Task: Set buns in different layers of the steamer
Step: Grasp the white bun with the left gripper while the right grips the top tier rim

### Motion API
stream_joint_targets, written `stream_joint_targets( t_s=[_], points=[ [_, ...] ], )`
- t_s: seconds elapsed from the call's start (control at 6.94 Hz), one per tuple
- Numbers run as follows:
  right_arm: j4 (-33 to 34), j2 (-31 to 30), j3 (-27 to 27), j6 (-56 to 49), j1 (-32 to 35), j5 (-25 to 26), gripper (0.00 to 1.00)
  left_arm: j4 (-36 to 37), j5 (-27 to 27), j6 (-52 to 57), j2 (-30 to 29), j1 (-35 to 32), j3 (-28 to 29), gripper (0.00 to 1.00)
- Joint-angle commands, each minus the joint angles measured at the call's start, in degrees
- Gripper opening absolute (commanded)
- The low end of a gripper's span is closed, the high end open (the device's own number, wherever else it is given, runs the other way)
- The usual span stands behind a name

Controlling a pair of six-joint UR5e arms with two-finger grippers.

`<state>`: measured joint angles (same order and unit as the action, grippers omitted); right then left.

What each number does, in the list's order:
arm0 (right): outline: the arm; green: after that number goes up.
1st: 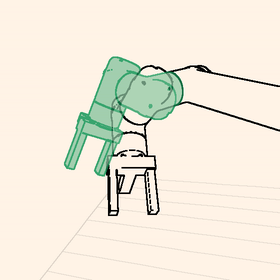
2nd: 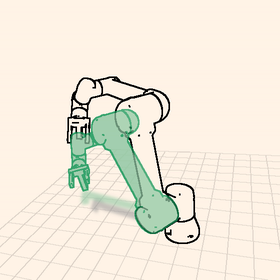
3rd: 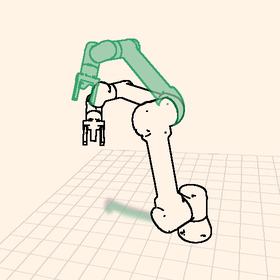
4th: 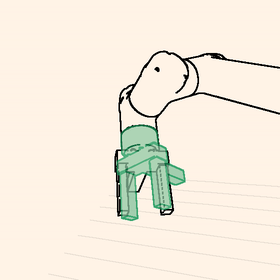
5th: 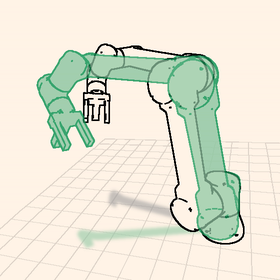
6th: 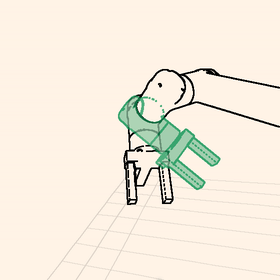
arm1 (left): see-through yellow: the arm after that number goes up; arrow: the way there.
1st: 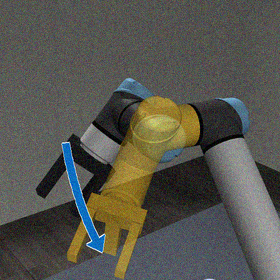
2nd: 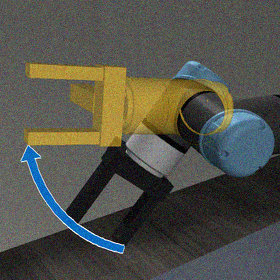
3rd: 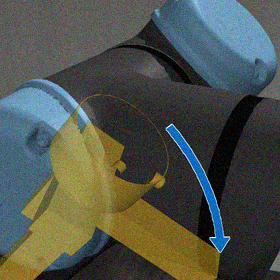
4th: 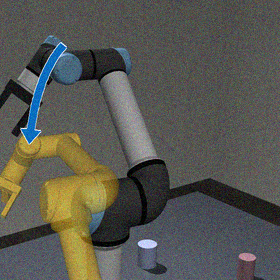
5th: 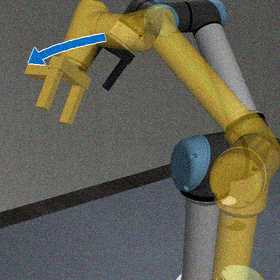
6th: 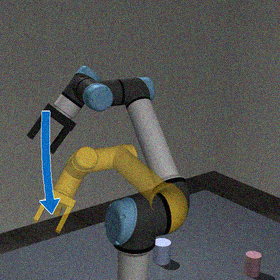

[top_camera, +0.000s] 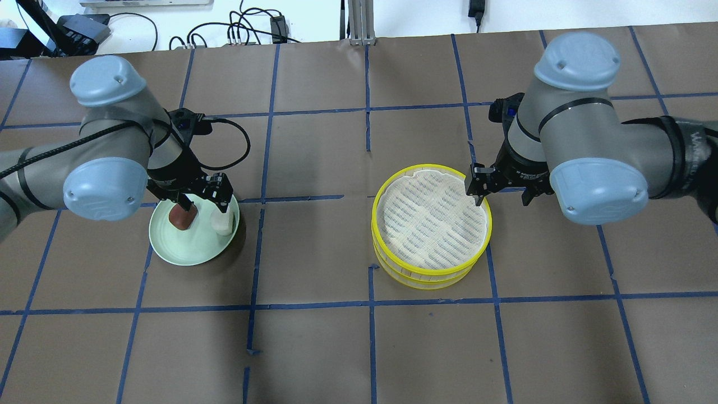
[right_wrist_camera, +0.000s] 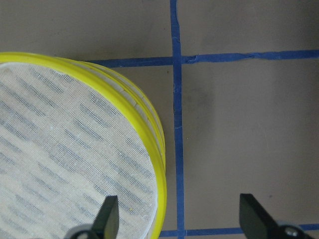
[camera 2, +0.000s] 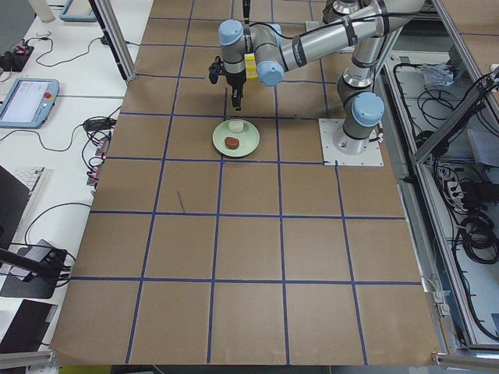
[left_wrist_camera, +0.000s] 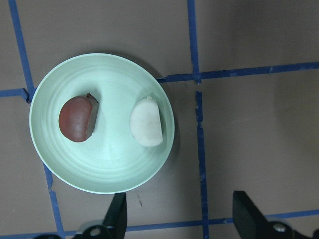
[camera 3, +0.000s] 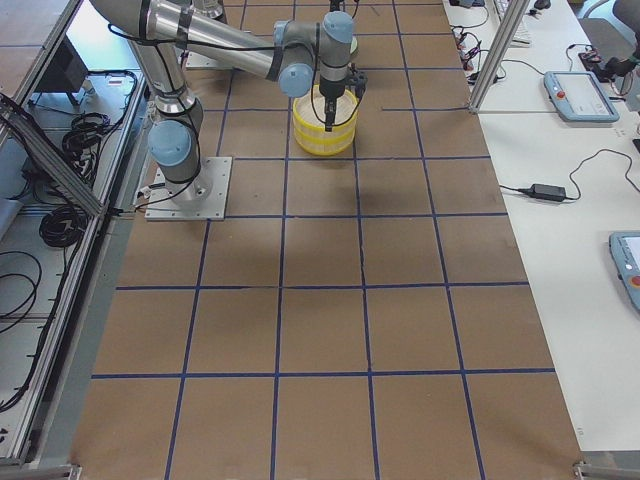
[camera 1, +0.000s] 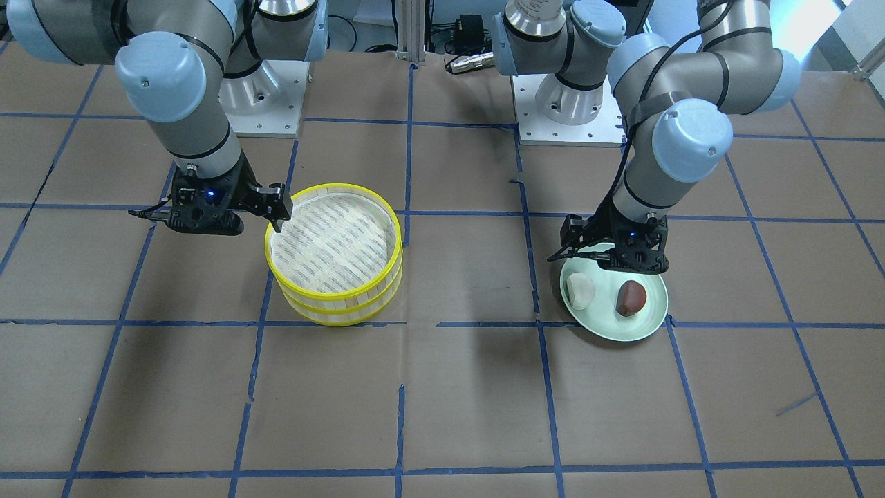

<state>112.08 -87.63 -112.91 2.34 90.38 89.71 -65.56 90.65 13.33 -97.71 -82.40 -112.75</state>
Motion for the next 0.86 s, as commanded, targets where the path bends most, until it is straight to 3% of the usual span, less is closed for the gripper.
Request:
stream_joint_targets(
  t_s=[0.0, 0.14, 0.29, 0.58, 0.72],
  points=[
    [1.21, 2.72, -0.82, 0.03, 0.06, -0.15, 0.77, 2.02, 0.05, 1.08, -2.30, 0.39, -0.89, 0.78],
    [1.21, 3.95, -0.82, 0.12, 0.06, -0.41, 0.73, 2.02, 0.05, 1.08, -2.48, 0.39, -0.89, 0.78],
    [1.12, 4.83, -0.82, 0.12, 0.06, -0.06, 0.62, 2.02, 0.05, 1.17, -2.57, 0.39, -0.80, 0.79],
    [0.51, 4.84, -0.82, 0.03, 0.06, 0.20, 0.12, 2.02, 0.05, 1.25, -2.57, 1.35, -0.71, 0.79],
    [0.51, 4.84, -0.73, 0.12, 0.24, 0.03, 0.08, 2.11, 0.05, 1.60, -2.66, 2.23, -0.63, 0.78]
  ],
)
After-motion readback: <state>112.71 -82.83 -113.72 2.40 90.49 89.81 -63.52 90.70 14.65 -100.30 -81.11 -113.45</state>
